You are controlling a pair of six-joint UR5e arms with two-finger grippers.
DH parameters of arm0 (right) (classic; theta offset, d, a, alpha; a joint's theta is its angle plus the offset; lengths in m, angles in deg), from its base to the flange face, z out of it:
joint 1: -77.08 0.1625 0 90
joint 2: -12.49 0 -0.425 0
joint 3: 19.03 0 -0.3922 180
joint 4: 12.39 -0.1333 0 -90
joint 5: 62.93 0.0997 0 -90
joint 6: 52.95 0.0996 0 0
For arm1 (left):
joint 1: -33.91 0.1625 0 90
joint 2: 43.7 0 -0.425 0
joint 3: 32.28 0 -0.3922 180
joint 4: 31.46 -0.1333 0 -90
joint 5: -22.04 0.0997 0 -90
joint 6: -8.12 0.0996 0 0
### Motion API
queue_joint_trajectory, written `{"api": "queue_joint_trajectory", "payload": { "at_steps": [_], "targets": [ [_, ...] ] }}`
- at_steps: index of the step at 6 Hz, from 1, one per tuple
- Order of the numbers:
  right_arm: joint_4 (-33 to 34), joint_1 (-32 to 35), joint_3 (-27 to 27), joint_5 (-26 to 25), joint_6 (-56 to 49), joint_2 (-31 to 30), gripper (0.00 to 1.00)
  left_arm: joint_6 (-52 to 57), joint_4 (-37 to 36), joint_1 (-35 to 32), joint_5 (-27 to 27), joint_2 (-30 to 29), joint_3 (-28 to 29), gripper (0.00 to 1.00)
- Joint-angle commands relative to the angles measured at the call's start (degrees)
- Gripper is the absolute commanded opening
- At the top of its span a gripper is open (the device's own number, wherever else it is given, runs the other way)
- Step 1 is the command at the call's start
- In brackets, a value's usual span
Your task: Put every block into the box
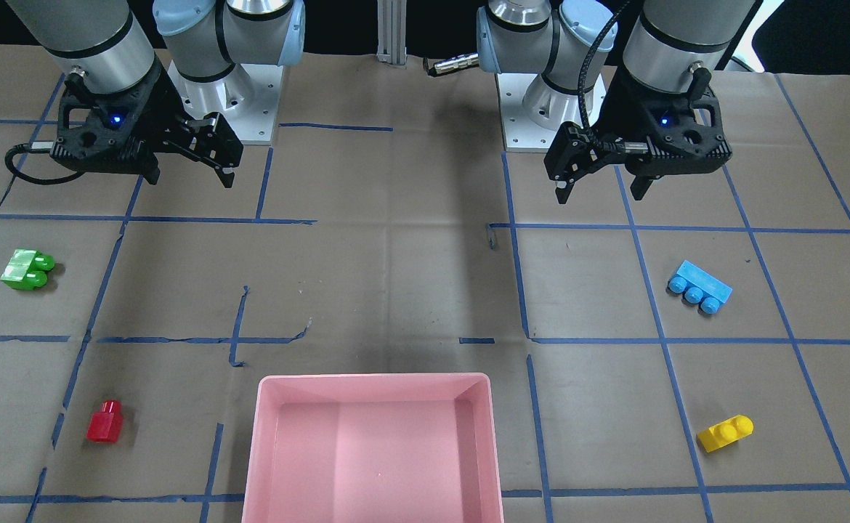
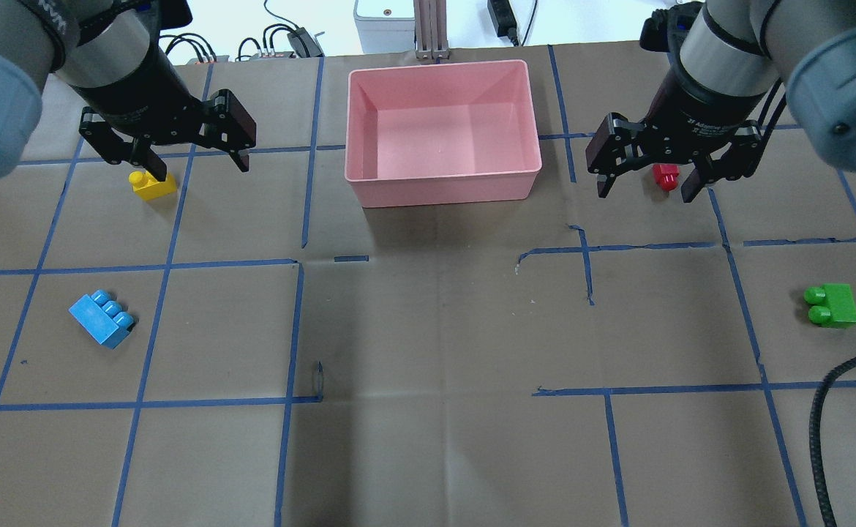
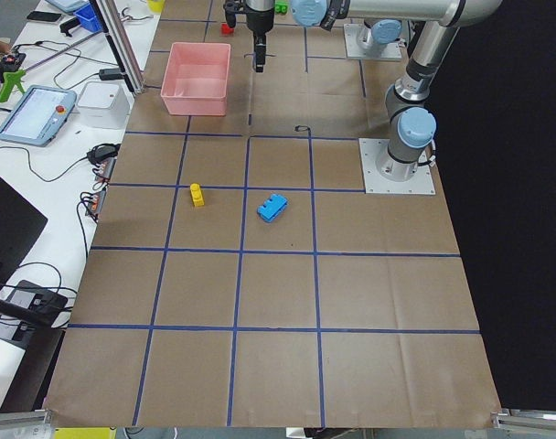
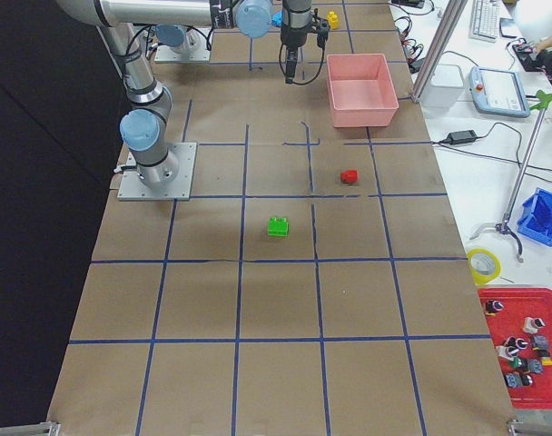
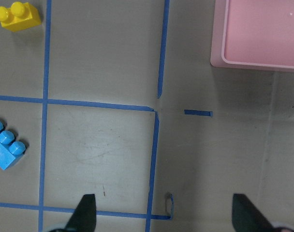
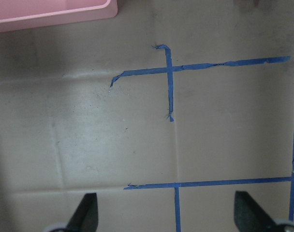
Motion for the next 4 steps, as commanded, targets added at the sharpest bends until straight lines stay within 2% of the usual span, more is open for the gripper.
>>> {"api": "queue_joint_trajectory", "payload": {
  "at_steps": [1, 4],
  "targets": [
    [-0.8, -0.1, 0.0, 0.0, -0.4, -0.5, 1.00, 5.6, 0.3, 4.4, -0.2, 0.5, -0.7, 1.00],
    [0.1, -1.7, 0.1, -0.5, -0.4, -0.5, 1.00, 6.9, 0.6, 26.3, 0.2, 0.2, -1.7, 1.00]
  ]
}}
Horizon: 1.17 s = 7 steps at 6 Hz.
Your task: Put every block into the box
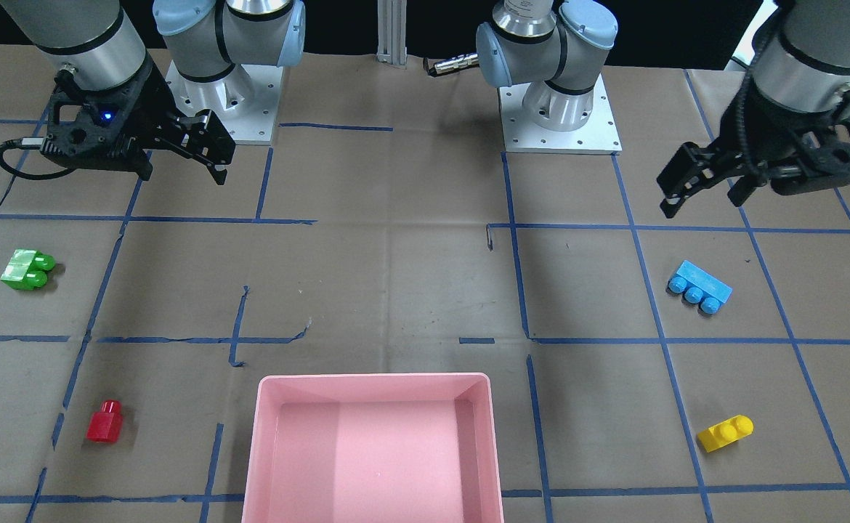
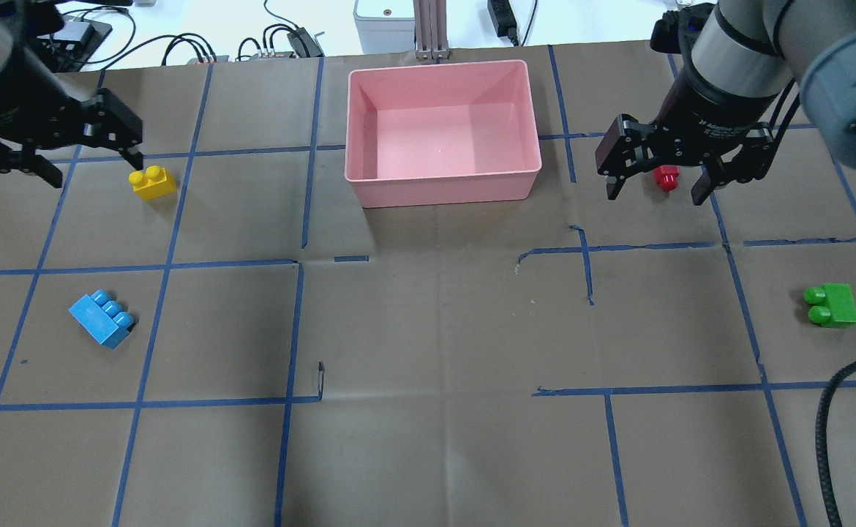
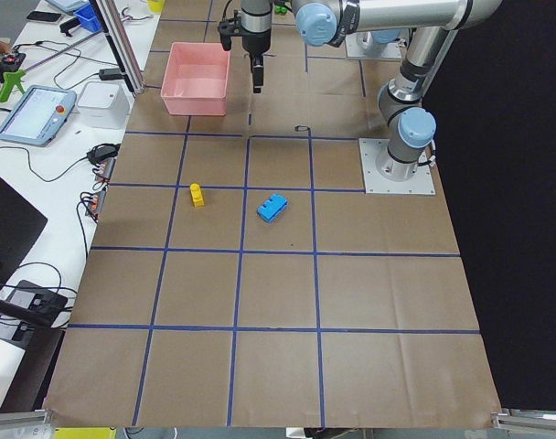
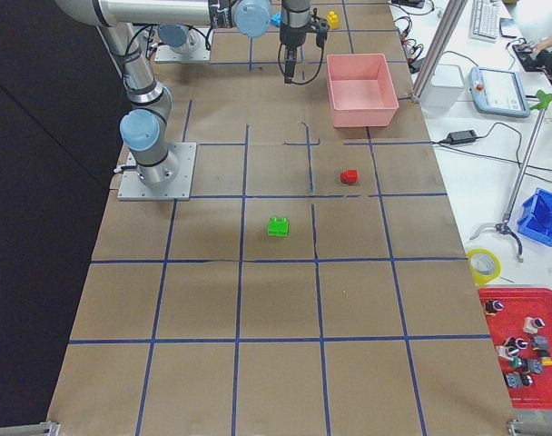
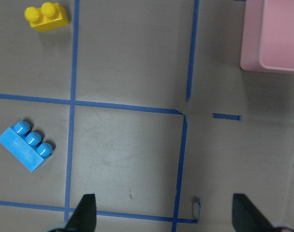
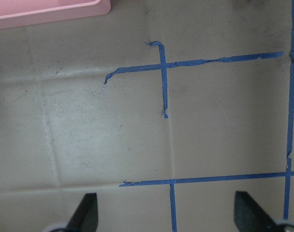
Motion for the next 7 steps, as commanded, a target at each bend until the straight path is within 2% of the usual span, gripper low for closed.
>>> {"api": "queue_joint_trajectory", "payload": {
  "at_steps": [1, 2, 3, 4, 5, 7],
  "targets": [
    [0.9, -4.9, 0.0, -0.2, -3.0, 0.1, 1.00, -0.1, -0.7, 12.3, 0.1, -0.2, -0.8, 1.00],
    [2.1, -13.0, 0.1, 0.0, -18.1, 0.8, 1.00, -1.9, -0.8, 16.1, 0.1, -0.1, -1.4, 1.00],
    [7.9, -20.0, 0.6, -0.3, -29.7, 1.7, 1.00, -9.9, -1.0, 20.0, -0.2, -0.1, -3.1, 1.00],
    [10.0, -24.2, 1.8, -0.2, -39.7, 1.8, 1.00, -14.3, -3.3, 20.6, 0.0, 1.0, -6.2, 1.00],
    [11.3, -27.5, 5.8, -0.3, -41.4, 2.8, 1.00, -18.3, -4.5, 20.7, 0.0, 1.2, -8.9, 1.00],
    [36.2, -34.7, 17.1, 0.4, -41.4, 4.1, 1.00, -21.7, -6.4, 20.7, 0.0, 0.0, -12.0, 1.00]
  ]
}}
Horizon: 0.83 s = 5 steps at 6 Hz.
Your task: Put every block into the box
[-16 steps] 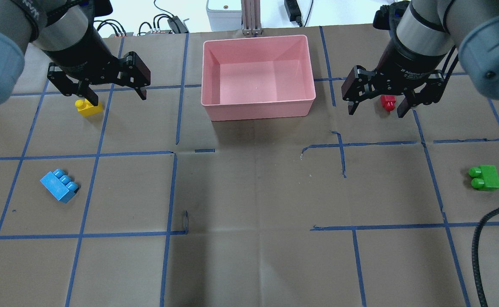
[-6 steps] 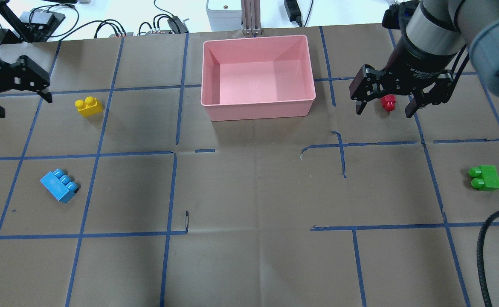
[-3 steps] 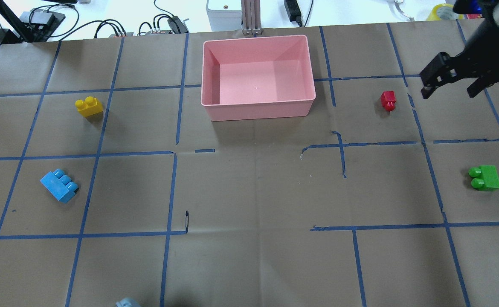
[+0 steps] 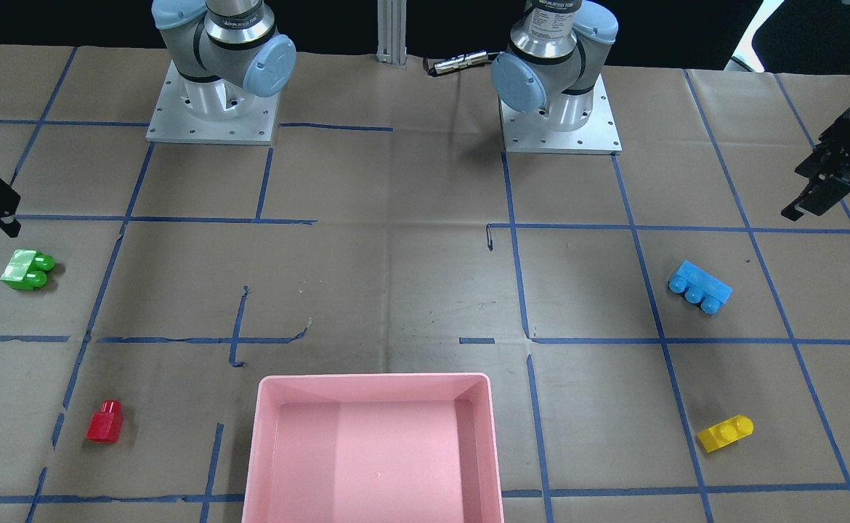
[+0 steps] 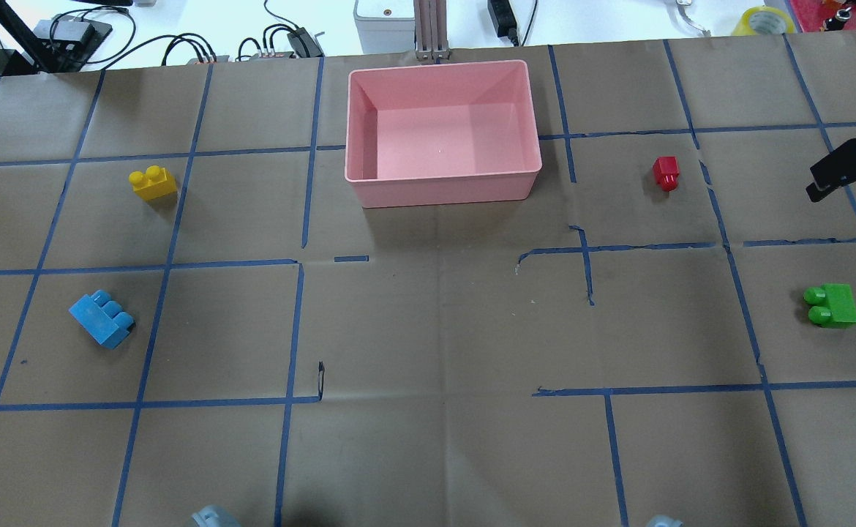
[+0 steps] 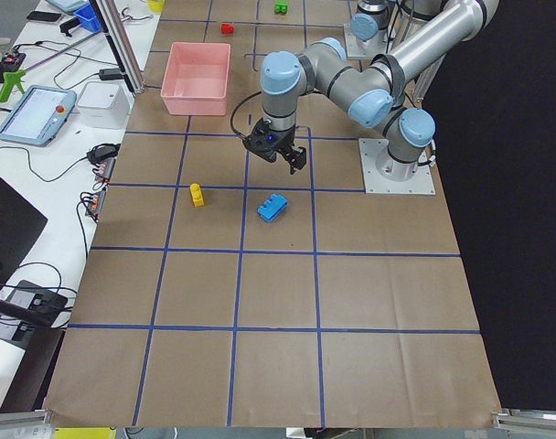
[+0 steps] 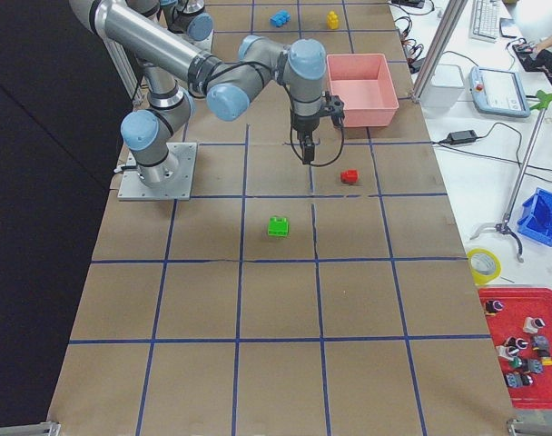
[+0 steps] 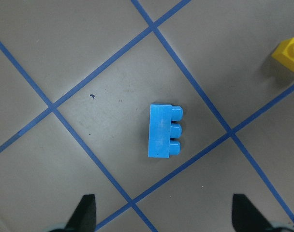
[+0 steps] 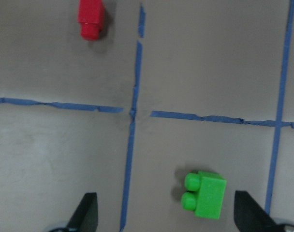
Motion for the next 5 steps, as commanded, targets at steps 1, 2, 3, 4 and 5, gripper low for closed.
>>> {"api": "queue_joint_trajectory", "payload": {
  "at_steps": [1, 2, 3, 4, 5],
  "targets": [
    [14.8, -4.9, 9.6, -0.6, -0.4, 1.4, 1.00, -1.1, -7.5, 0.1, 0.0, -1.5, -6.1, 1.00],
    [17.0, -6.9, 10.7, -1.7, -0.3, 4.4, 1.00, -0.7, -17.6, 0.0, 0.0, -2.7, -12.2, 1.00],
    [19.2, -8.4, 11.8, -2.1, -0.6, 8.3, 1.00, -0.7, -23.5, 0.0, -0.1, -3.6, -16.5, 1.00],
    [21.0, -9.2, 12.7, -1.9, -2.2, 10.6, 0.99, -0.8, -25.2, 0.0, -0.4, -5.4, -17.4, 1.00],
    [22.8, -9.6, 14.3, -2.1, -2.4, 10.9, 0.99, -0.9, -30.1, 0.0, -0.6, -9.2, -17.5, 1.00]
  ]
}}
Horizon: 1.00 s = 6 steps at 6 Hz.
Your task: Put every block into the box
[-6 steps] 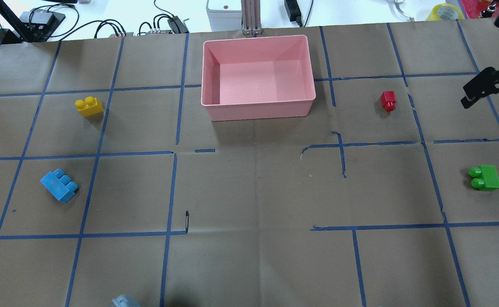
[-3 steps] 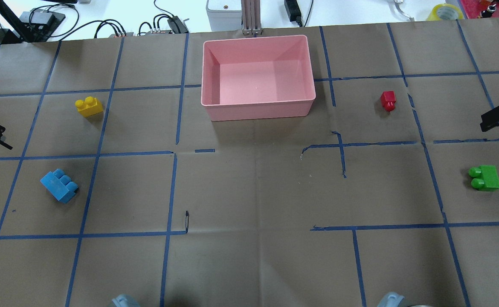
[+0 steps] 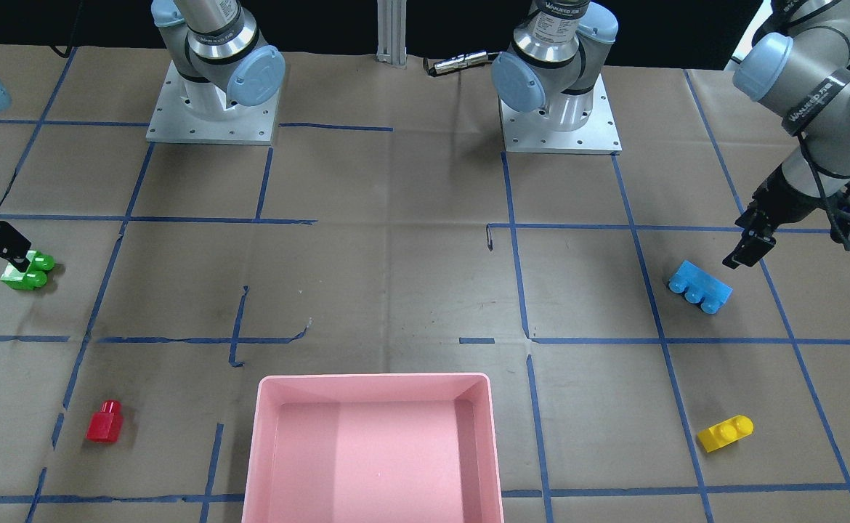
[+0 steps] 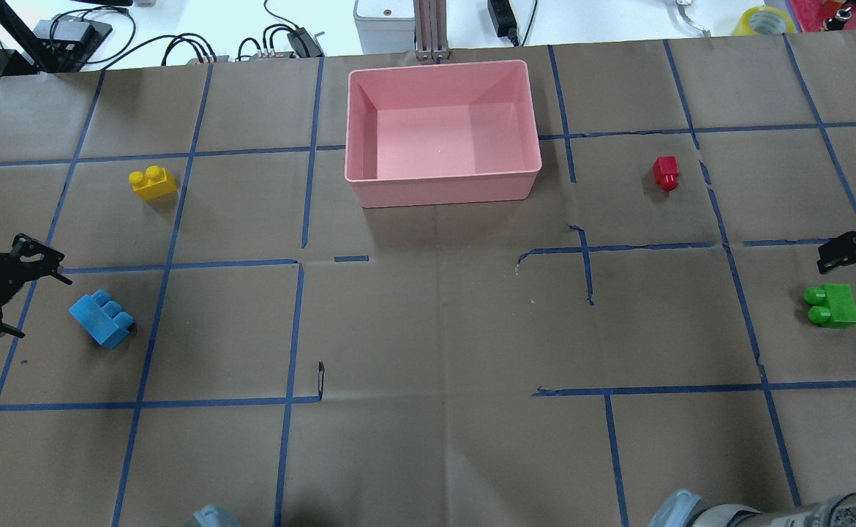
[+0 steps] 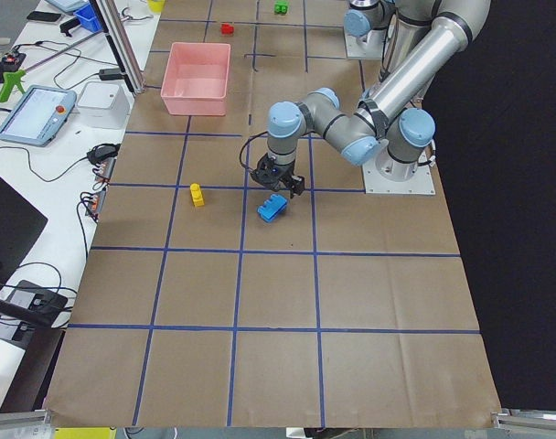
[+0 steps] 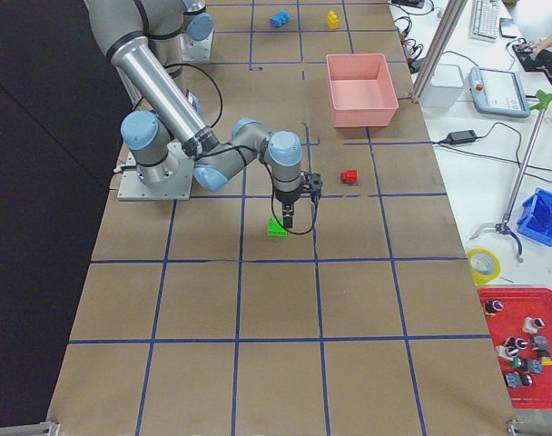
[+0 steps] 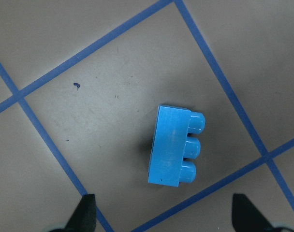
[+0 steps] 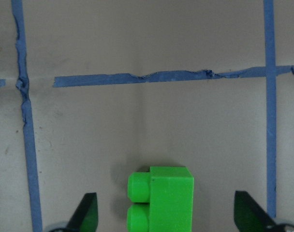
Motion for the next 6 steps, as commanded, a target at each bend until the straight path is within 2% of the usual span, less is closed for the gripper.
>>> {"api": "queue_joint_trajectory", "payload": {
  "at_steps": [1, 4, 6],
  "targets": [
    [4.3, -0.6, 3.3, -0.1, -0.5, 1.4, 0.99, 0.1, -8.6, -0.3, -0.2, -6.5, -0.7, 1.00],
    [6.1, -0.6, 4.0, -0.2, -0.5, 3.7, 0.99, -0.3, -18.1, -0.5, -0.4, -11.8, -3.4, 1.00],
    [6.1, -1.0, 4.0, -0.8, -1.4, 4.6, 0.99, -0.4, -22.3, -0.7, -0.7, -12.5, -4.8, 1.00]
  ]
}}
